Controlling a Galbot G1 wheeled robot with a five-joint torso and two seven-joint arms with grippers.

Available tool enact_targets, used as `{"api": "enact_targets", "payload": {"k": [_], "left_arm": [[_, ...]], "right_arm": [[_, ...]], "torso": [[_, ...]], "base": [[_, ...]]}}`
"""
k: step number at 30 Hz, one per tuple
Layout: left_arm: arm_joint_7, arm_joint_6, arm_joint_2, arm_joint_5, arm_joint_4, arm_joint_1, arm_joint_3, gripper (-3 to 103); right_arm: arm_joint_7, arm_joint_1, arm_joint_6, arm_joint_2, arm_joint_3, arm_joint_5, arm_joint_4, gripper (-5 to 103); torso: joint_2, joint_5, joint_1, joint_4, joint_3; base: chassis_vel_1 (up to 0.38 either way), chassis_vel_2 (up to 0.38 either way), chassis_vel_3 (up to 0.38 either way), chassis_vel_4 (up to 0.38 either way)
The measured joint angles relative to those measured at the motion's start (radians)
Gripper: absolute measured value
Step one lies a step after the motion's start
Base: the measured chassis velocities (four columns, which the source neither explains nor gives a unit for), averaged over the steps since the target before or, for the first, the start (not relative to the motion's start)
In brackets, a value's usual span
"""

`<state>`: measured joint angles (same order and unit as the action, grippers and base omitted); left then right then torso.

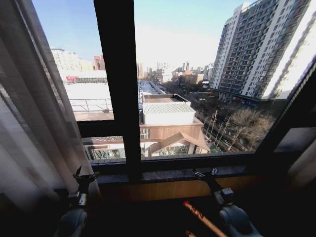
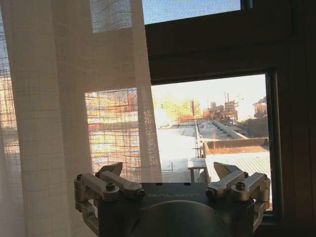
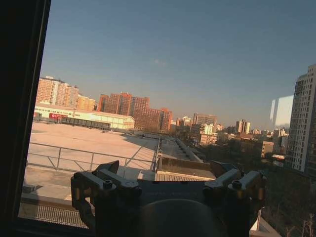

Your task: Open the curtains by pulling them apart, changing their state from closed to fully open.

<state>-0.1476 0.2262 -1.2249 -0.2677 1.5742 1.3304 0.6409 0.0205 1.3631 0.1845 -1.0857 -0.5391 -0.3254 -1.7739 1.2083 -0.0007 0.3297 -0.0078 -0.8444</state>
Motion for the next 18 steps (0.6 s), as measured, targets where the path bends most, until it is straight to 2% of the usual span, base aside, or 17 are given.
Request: {"api": "enact_targets", "payload": {"k": [6, 10, 13, 18], "left_arm": [[-0.017, -0.013, 0.002, 0.002, 0.075, 0.010, 0.015, 100], [-0.047, -0.067, 0.017, -0.006, 0.257, 0.047, 0.045, 100], [-0.063, -0.096, 0.022, -0.002, 0.308, 0.069, 0.055, 100], [-0.116, -0.109, 0.020, 0.046, 0.285, 0.080, 0.059, 100]], "right_arm": [[0.000, 0.000, 0.000, 0.000, 0.000, 0.000, 0.000, 100], [0.000, 0.000, 0.000, 0.000, 0.000, 0.000, 0.000, 100], [0.000, 0.000, 0.000, 0.000, 0.000, 0.000, 0.000, 100], [0.000, 0.000, 0.000, 0.000, 0.000, 0.000, 0.000, 100]], "torso": [[0.000, 0.0008, 0.000, -0.0004, 0.000], [0.000, 0.0010, 0.000, -0.0003, 0.000], [0.000, 0.0011, 0.000, -0.0003, 0.000], [0.000, 0.0006, 0.000, -0.0002, 0.000]], "base": [[0.000, 0.000, 0.000, 0.000], [0.000, 0.000, 0.000, 0.000], [0.000, 0.000, 0.000, 0.000], [0.000, 0.000, 0.000, 0.000]]}}
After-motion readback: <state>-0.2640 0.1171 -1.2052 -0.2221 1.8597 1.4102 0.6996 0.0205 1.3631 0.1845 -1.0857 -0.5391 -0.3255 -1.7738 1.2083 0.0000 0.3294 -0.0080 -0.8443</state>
